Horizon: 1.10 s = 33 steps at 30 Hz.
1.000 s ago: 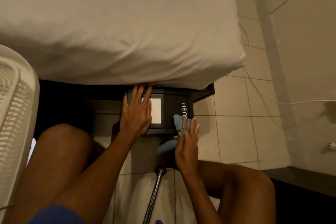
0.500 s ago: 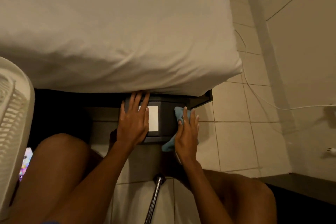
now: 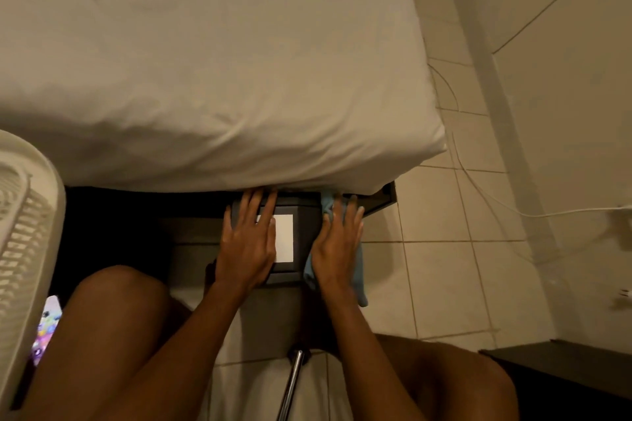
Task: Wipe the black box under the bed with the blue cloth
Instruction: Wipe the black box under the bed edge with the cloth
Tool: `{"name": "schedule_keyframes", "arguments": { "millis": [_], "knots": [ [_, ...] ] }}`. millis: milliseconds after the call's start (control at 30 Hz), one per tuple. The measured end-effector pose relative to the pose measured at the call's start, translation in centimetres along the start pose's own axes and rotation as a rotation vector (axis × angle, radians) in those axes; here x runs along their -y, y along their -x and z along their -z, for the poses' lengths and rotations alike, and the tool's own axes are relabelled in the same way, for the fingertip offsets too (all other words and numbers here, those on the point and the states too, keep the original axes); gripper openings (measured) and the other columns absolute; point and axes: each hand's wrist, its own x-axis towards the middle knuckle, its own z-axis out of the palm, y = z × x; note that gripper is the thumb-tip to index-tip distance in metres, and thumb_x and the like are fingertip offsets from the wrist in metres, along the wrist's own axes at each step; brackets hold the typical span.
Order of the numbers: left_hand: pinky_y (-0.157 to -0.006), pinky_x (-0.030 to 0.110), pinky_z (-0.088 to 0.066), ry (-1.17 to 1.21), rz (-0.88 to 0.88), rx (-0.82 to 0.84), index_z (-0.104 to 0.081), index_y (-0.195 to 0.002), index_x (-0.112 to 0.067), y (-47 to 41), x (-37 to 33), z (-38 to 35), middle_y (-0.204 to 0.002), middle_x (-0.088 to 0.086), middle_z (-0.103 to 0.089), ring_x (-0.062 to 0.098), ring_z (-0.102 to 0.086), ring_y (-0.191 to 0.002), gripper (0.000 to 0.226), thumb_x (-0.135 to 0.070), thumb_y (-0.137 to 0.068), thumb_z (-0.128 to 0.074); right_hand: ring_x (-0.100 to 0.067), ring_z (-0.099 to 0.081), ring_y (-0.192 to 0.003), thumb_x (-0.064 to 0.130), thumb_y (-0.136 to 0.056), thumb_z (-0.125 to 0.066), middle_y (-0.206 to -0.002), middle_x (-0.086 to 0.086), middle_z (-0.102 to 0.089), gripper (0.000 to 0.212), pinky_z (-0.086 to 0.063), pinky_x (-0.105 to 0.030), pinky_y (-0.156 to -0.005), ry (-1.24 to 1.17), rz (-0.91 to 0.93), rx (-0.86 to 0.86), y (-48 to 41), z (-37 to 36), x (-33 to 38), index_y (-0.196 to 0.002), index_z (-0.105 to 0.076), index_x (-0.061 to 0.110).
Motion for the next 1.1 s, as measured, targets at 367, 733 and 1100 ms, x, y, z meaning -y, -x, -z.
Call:
{"name": "schedule_keyframes", "arguments": {
  "millis": [367, 733, 1100],
  "knots": [
    [-0.118, 0.053, -0.027, 0.032, 0.0, -0.01, -0.024, -0.156, -0.025, 0.0, 0.1, -0.3, -0.16, 0.005, -0.03, 0.022, -0.024, -0.15, 0.055, -0.03, -0.102, -0.03, -0.026, -0.007, -0.149, 0.036, -0.1, -0.023, -0.161, -0.009, -0.015, 0.056, -0.014, -0.052, -0.119, -0.012, 0.15, 0.076, 1.9, 0.5, 0.7, -0.154, -0.014, 0.024],
    [-0.118, 0.049, -0.024, 0.019, -0.001, -0.032, -0.028, -0.155, -0.024, 0.1, 0.0, -0.3, -0.159, 0.004, -0.033, 0.021, -0.025, -0.15, 0.054, -0.029, -0.102, -0.031, -0.026, -0.012, -0.147, 0.047, -0.103, -0.016, -0.16, -0.009, -0.019, 0.055, -0.015, -0.048, -0.117, 0.017, 0.319, 0.056, 3.8, 0.2, -0.2, -0.152, -0.015, 0.024],
    [-0.117, 0.051, -0.028, 0.027, 0.022, -0.004, -0.025, -0.156, -0.027, 0.1, -0.1, -0.3, -0.16, 0.001, -0.031, 0.021, -0.025, -0.15, 0.054, -0.032, -0.102, -0.028, -0.02, -0.011, -0.146, 0.051, -0.101, -0.019, -0.157, -0.006, -0.02, 0.057, -0.009, -0.04, -0.119, -0.044, 0.298, 0.034, 4.3, 0.5, -1.9, -0.15, -0.023, 0.023]
  ]
}}
